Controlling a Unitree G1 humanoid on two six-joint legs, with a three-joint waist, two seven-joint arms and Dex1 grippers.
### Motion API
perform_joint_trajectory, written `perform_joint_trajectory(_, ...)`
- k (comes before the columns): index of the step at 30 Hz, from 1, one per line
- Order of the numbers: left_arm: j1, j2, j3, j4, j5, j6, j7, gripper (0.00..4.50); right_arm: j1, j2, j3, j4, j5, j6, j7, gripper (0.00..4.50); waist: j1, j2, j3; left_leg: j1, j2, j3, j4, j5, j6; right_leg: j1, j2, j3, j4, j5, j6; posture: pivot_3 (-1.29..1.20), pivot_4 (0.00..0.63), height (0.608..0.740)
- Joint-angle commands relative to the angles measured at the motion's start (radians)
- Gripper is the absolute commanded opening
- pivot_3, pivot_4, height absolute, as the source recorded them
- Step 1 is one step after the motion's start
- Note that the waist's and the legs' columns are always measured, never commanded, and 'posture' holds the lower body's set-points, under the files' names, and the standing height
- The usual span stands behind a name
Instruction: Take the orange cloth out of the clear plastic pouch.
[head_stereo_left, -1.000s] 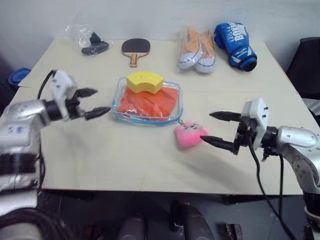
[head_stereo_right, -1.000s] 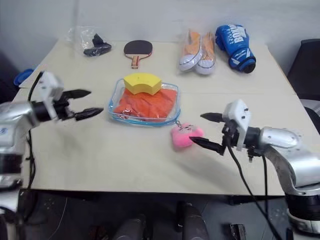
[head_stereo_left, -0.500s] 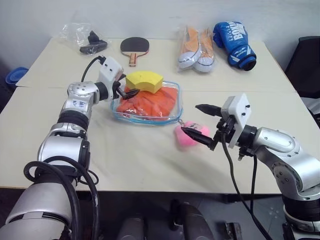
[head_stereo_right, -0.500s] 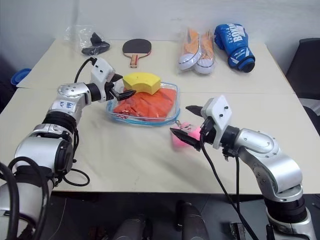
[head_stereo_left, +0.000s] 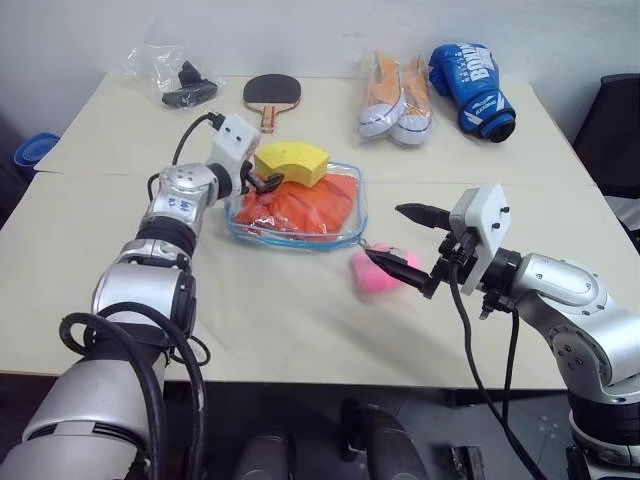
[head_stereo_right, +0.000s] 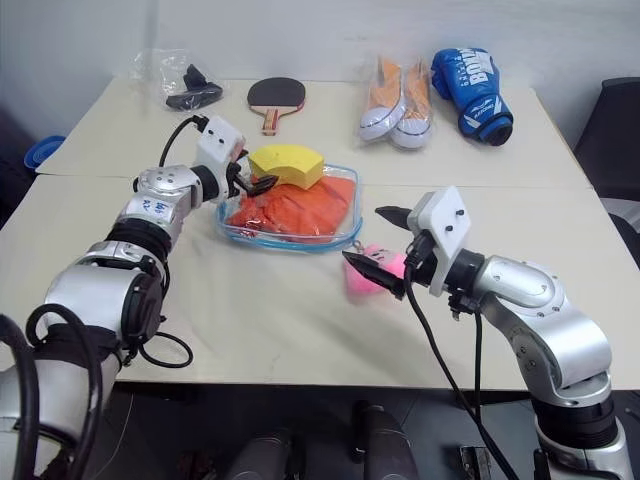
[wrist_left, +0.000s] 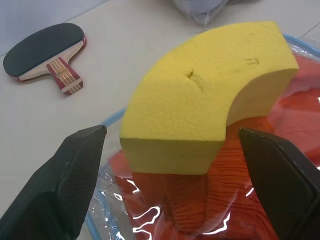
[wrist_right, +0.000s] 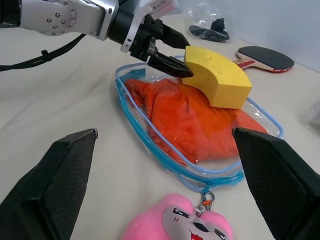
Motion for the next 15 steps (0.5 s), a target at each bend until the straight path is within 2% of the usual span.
perform_joint_trajectory(1, -0.021, -0.012, 0.026, 0.0, 0.002, 0.009, 0.019, 4.45, -0.008, -0.008, -0.033, -0.033, 0.01, -0.016, -0.012, 4.5, 0.0, 0.0, 0.0, 0.0, 0.0, 0.0, 0.0, 0.0, 0.0, 0.0, 0.0, 0.0, 0.0, 0.0, 0.0, 0.0, 0.15, 0.74)
perform_joint_trajectory(4, -0.02, -0.02, 0.042, -0.001, -0.002, 0.013, 0.002, 3.92, -0.008, -0.007, -0.035, -0.038, 0.01, -0.015, -0.019, 4.5, 0.0, 0.0, 0.0, 0.0, 0.0, 0.0, 0.0, 0.0, 0.0, 0.0, 0.0, 0.0, 0.0, 0.0, 0.0, 0.0, 0.15, 0.74)
perform_joint_trajectory(10, -0.009, -0.018, 0.045, -0.005, 0.007, 0.013, -0.049, 2.21, 0.02, -0.03, -0.032, -0.054, 0.002, -0.016, -0.01, 4.5, 0.0, 0.0, 0.0, 0.0, 0.0, 0.0, 0.0, 0.0, 0.0, 0.0, 0.0, -0.001, 0.0, 0.0, 0.0, 0.0, 0.15, 0.74)
perform_joint_trajectory(13, -0.004, -0.007, 0.042, -0.008, 0.008, 0.022, -0.08, 1.77, 0.032, -0.043, -0.03, -0.052, 0.001, -0.02, -0.004, 4.5, 0.0, 0.0, 0.0, 0.0, 0.0, 0.0, 0.0, 0.0, 0.0, 0.0, 0.0, -0.001, 0.0, 0.0, 0.0, 0.0, 0.15, 0.74)
perform_joint_trajectory(15, -0.001, 0.005, 0.039, -0.014, 0.01, 0.016, -0.103, 1.69, 0.038, -0.056, -0.024, -0.042, -0.013, -0.029, 0.008, 4.5, -0.001, 0.0, 0.0, 0.0, 0.0, 0.0, 0.0, 0.0, 0.0, 0.0, 0.0, -0.001, 0.0, 0.0, 0.0, 0.0, 0.15, 0.74)
